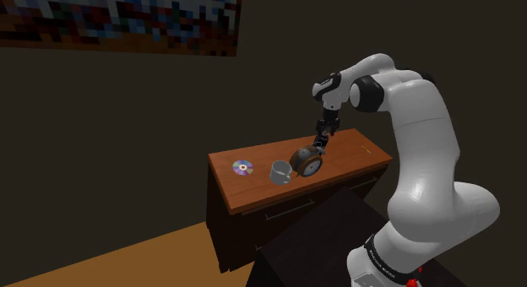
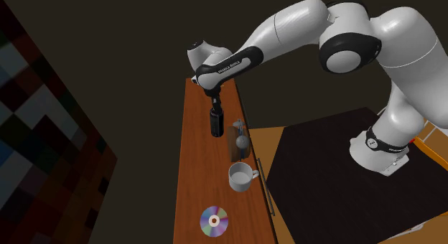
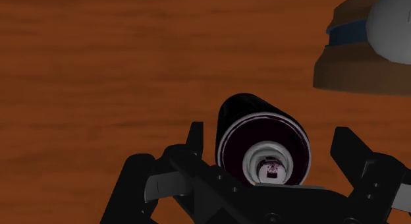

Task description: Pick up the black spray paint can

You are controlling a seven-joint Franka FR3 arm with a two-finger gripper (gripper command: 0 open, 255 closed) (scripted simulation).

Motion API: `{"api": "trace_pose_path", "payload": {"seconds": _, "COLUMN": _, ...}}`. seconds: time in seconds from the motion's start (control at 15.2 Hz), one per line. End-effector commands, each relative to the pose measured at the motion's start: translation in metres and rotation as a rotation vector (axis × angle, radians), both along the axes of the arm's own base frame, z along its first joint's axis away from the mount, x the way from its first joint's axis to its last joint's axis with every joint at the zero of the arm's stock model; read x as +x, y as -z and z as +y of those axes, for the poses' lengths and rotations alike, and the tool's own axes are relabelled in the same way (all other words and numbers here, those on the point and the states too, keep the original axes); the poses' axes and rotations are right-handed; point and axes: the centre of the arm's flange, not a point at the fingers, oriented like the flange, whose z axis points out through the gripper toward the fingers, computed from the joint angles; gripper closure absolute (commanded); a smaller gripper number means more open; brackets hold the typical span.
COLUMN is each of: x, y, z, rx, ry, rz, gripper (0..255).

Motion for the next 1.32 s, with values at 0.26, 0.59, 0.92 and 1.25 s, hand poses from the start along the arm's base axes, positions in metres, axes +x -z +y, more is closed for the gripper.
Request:
{"api": "trace_pose_path", "payload": {"seconds": 0.26, "x": 0.000, "y": 0.007, "z": 0.000, "rx": 0.000, "ry": 0.000, "rz": 0.000, "gripper": 255}}
{"api": "trace_pose_path", "payload": {"seconds": 0.59, "x": 0.000, "y": 0.008, "z": 0.000, "rx": 0.000, "ry": 0.000, "rz": 0.000, "gripper": 255}}
{"api": "trace_pose_path", "payload": {"seconds": 0.92, "x": 0.000, "y": -0.009, "z": 0.000, "rx": 0.000, "ry": 0.000, "rz": 0.000, "gripper": 255}}
{"api": "trace_pose_path", "payload": {"seconds": 1.25, "x": 0.000, "y": -0.035, "z": 0.000, "rx": 0.000, "ry": 0.000, "rz": 0.000, "gripper": 255}}
